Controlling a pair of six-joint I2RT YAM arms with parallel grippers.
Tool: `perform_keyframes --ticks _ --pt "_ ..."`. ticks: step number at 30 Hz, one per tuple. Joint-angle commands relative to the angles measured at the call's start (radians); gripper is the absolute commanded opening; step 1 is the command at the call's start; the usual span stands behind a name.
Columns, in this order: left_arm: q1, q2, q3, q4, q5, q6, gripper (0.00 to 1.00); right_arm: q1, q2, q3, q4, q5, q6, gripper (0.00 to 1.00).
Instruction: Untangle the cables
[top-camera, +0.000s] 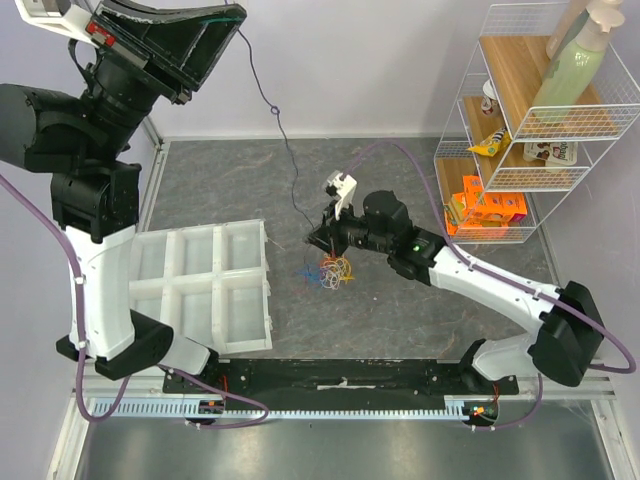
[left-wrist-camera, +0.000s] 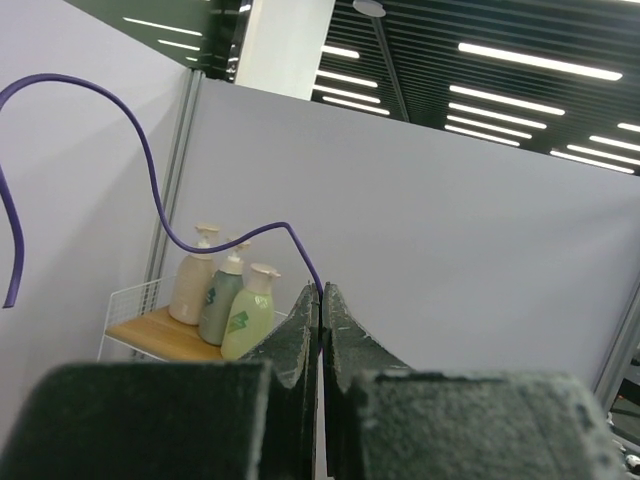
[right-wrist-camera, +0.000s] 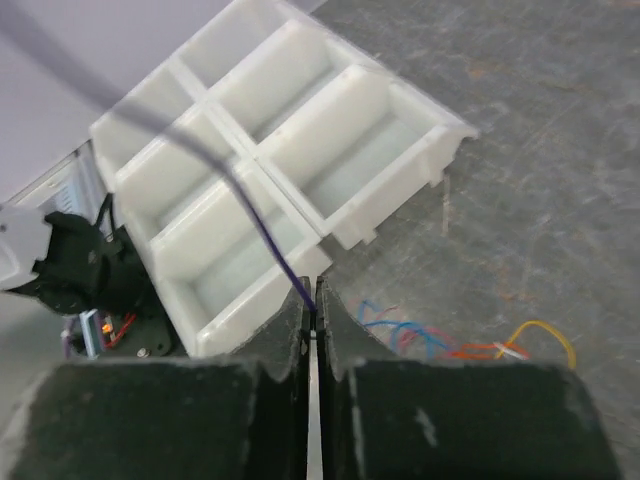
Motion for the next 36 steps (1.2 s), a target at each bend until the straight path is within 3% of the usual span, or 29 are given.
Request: perform_keyframes --ticks 1,4,7,9,13,16,18,26,30,36 --pt "0.007 -0.037 -0.04 -0.044 0.011 0.019 0.02 -0.001 0.006 0.21 -0.069 0.11 -0.003 0.0" --pt "0.006 -0.098 -0.17 -0.09 -0.032 0.1 0.02 0.0 -0.043 0.426 -0.17 0.062 -0.039 0.0" --pt "0.007 -0.166 -0.342 -0.131 -0.102 0.151 0.02 -0.001 -0.051 0.687 -0.296 0.108 -0.041 0.0" --pt "0.006 -0.194 -0.428 -0.142 -0.135 0.16 0.02 -0.001 -0.06 0.75 -0.323 0.125 -0.042 0.0" --pt "0.006 -0.226 -0.529 -0.144 -0.164 0.153 0.02 -0.008 -0.094 0.547 -0.329 0.26 -0.029 0.0" --pt "0.006 -0.234 -0.56 -0.16 -0.179 0.153 0.02 -0.047 -0.091 0.345 -0.33 0.252 0.022 0.0" --pt "0.006 -0.237 -0.578 -0.174 -0.184 0.154 0.02 -0.075 -0.085 0.298 -0.349 0.208 0.054 0.0" --pt "0.006 -0.254 -0.678 -0.196 -0.135 0.153 0.02 -0.113 -0.025 0.595 -0.528 0.176 -0.078 0.0" --pt "-0.003 -0.235 -0.765 -0.165 -0.014 0.131 0.02 -0.138 0.0 0.625 -0.57 0.116 -0.009 0.0" --pt "-0.143 -0.267 -0.954 -0.096 -0.047 0.211 0.02 -0.182 -0.007 0.665 -0.591 0.073 0.15 0.0"
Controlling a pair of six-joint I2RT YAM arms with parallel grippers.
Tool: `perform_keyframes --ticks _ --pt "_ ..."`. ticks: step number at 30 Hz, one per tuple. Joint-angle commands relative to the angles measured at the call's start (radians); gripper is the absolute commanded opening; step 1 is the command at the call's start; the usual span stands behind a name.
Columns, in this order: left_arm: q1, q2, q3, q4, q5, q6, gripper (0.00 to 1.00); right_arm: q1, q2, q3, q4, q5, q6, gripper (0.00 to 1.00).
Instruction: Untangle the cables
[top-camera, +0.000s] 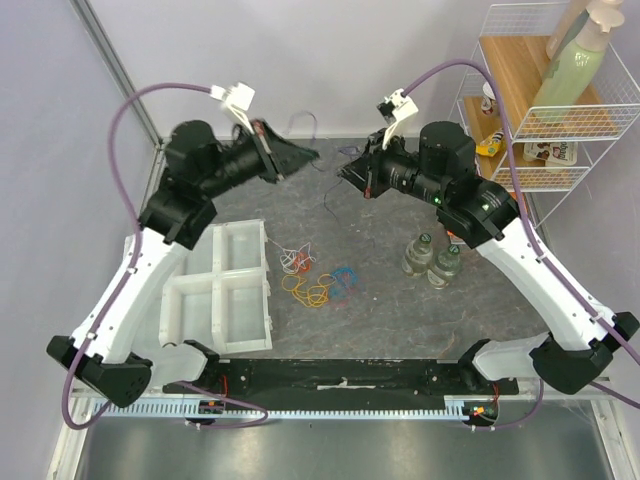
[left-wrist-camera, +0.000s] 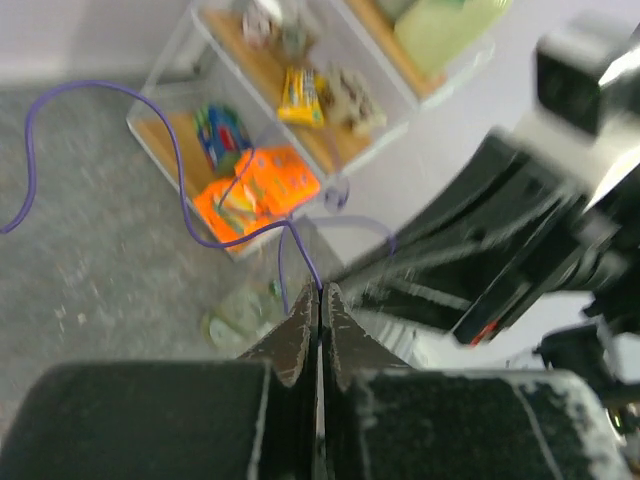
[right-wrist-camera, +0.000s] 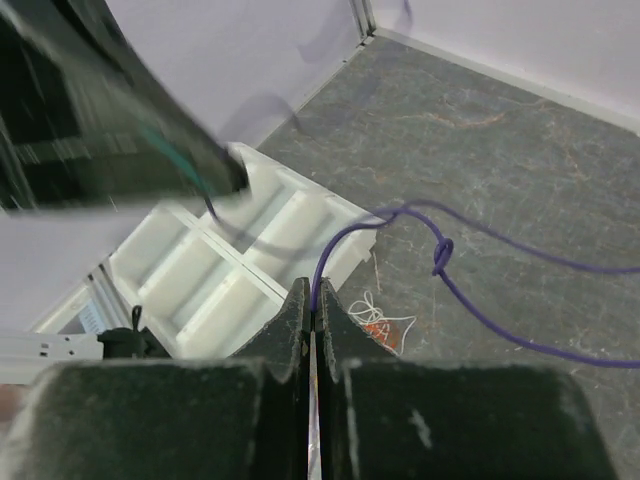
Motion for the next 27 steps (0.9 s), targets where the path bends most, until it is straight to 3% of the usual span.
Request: perform_keyframes --ticks 1,9,14,19,23,27 --pt "-0.103 -0.033 -0.114 0.091 0.02 0.091 0.02 -0.039 0.007 0.044 -0.041 -0.059 0.152 0.0" --pt "-0.206 -0.06 -0.24 0.166 -0.013 0.137 0.09 -0.065 0.021 0.053 -0.049 -0.082 0.244 0.0" --pt "-0.206 -0.064 -0.255 0.156 -0.022 0.147 0.26 -0.069 0.026 0.059 -0.041 -0.105 0.258 0.0" --pt "-0.206 -0.032 -0.245 0.166 -0.045 0.14 0.35 -0.069 0.019 0.033 -0.009 -0.145 0.288 0.0" --pt "-0.206 0.002 -0.203 0.15 -0.066 0.153 0.32 -0.069 0.015 0.029 -0.001 -0.166 0.304 0.0" --pt "-0.208 0.026 -0.16 0.056 -0.14 0.174 0.09 -0.069 0.009 0.023 0.0 -0.169 0.304 0.0"
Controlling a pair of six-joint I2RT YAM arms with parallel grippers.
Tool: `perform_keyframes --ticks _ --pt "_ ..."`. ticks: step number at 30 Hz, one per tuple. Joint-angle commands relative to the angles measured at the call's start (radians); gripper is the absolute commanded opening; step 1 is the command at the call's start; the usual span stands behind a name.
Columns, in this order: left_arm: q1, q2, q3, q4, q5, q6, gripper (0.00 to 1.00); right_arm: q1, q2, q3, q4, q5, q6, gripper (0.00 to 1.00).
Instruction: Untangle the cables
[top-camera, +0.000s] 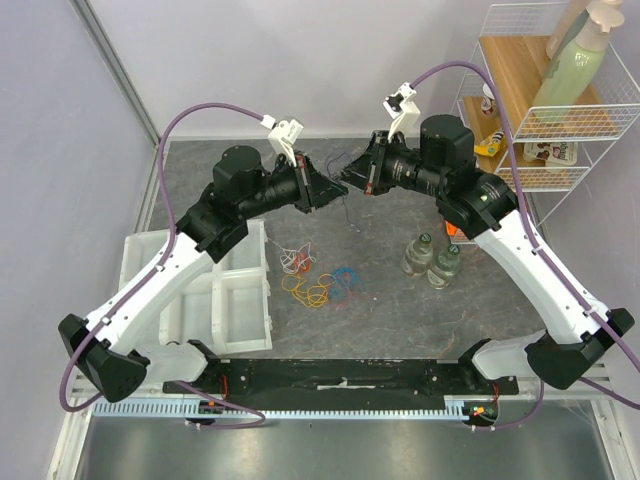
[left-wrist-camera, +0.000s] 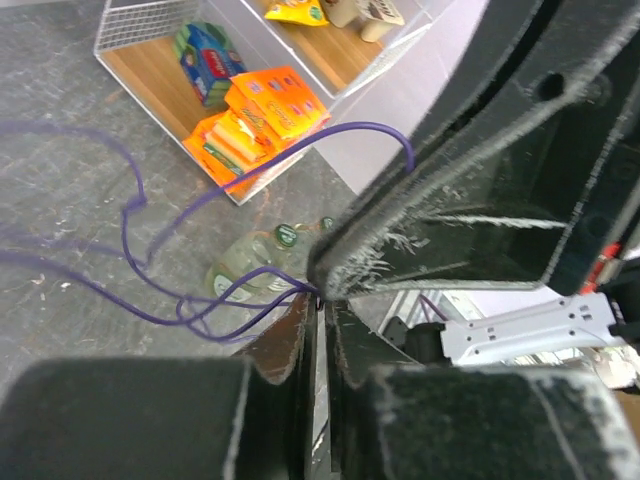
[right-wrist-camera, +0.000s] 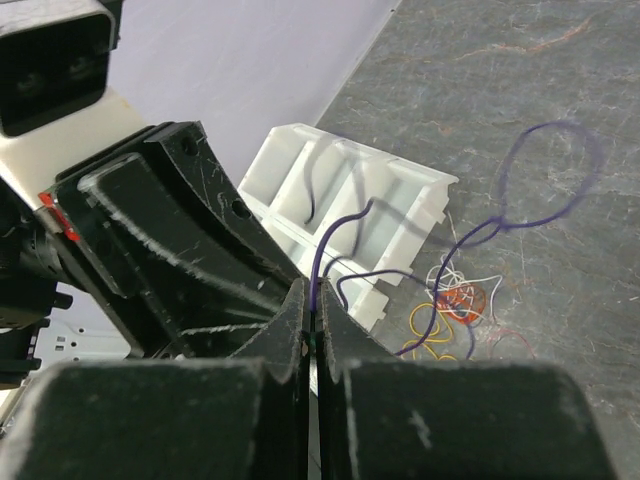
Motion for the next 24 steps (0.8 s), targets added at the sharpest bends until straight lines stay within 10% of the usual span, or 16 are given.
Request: perform_keyframes --ticks 1,5,12,24 --pt "-0.001 0.013 0.07 -0.062 -0.104 0.062 0.02 -0.003 -0.019 0.005 0.045 -0.033 0.015 0.0" --pt "0.003 -0.042 0.053 -0.136 -0.277 0.05 0.02 -0.003 -0.025 -0.014 0.025 -0.002 -0.026 0.02" --pt "0.006 -0.132 0.038 -0.26 -0.485 0.065 0.02 -0.003 -0.018 -0.022 -0.026 -0.019 -0.104 0.5" --pt "0.008 -0.241 0.03 -0.403 -0.59 0.051 0.02 -0.003 -0.022 -0.053 -0.058 -0.015 -0.176 0.65"
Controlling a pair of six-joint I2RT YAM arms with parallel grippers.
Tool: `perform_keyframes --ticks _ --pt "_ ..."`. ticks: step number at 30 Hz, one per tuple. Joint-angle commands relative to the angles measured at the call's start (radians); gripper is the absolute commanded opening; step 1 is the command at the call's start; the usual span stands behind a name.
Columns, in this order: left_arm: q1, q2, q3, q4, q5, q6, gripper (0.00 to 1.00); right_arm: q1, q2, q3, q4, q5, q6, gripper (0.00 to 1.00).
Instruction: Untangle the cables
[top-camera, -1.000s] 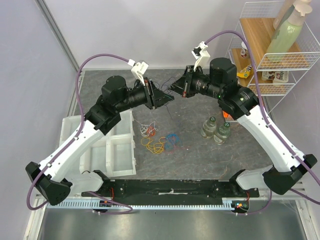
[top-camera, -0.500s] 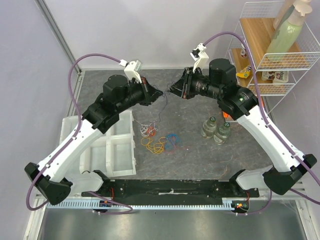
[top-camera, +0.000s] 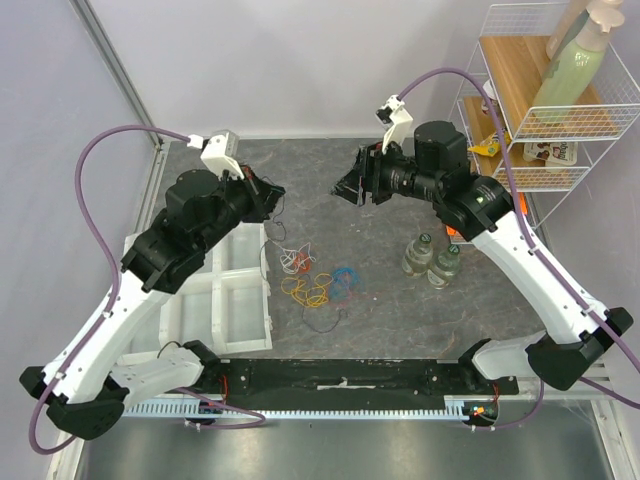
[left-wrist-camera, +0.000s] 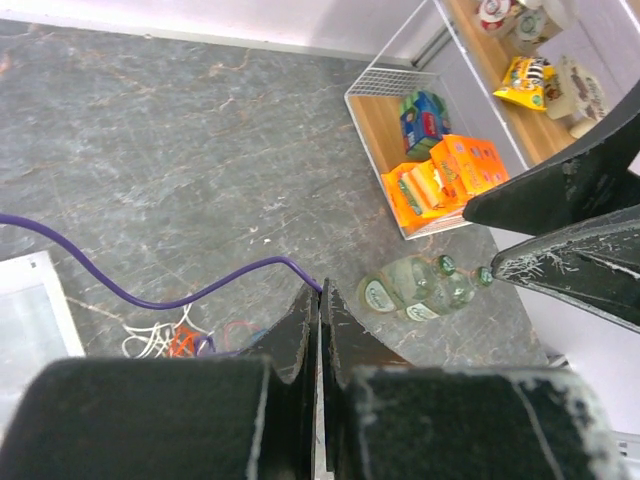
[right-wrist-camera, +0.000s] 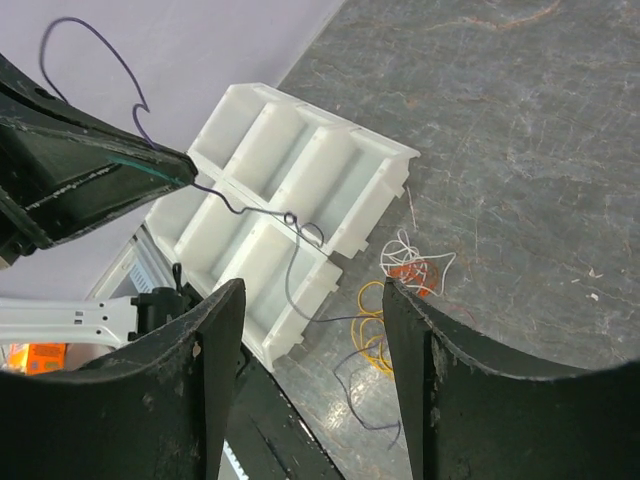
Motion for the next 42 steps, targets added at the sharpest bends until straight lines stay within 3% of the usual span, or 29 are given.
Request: perform_keyframes --ticks 1,5,10,15,19,24,29,36,42 --pt "0.004 -0.023 0.052 -0.067 -0.081 0.026 0.02 -0.001 -0.02 -0.033 -0.008 -0.01 -0.037 0.65" --pt "0.002 -0.025 0.201 -0.056 -0.058 0.06 0.02 -0.001 -0.031 -0.111 0.006 -0.01 -0.06 0.67" --pt "-0.001 0.033 0.501 -0.036 0.005 0.139 0.02 -0.003 -0.029 -0.236 0.037 -0.05 -0.086 0.69" --pt "0.002 0.096 0.801 -0.045 0.169 0.206 0.02 -0.001 -0.026 -0.332 0.057 -0.049 -0.094 0.69" --pt "0.002 0.126 0.931 -0.047 0.202 0.232 0.02 0.0 -0.019 -0.35 0.064 -0.04 -0.091 0.69" --pt "0.002 0.13 0.95 0.044 0.101 0.31 0.02 -0.001 -0.006 -0.349 0.072 -0.043 -0.086 0.69" --pt "0.002 0.192 0.982 -0.001 -0.06 0.458 0.02 0.0 -0.006 -0.355 0.067 -0.046 -0.084 0.69" --pt "0.002 0.222 0.878 0.035 -0.317 0.571 0.02 -0.001 -0.028 -0.375 0.066 -0.029 -0.078 0.68" --pt "0.004 0.219 0.823 0.07 -0.355 0.621 0.02 0.0 -0.036 -0.384 0.06 -0.018 -0.08 0.68"
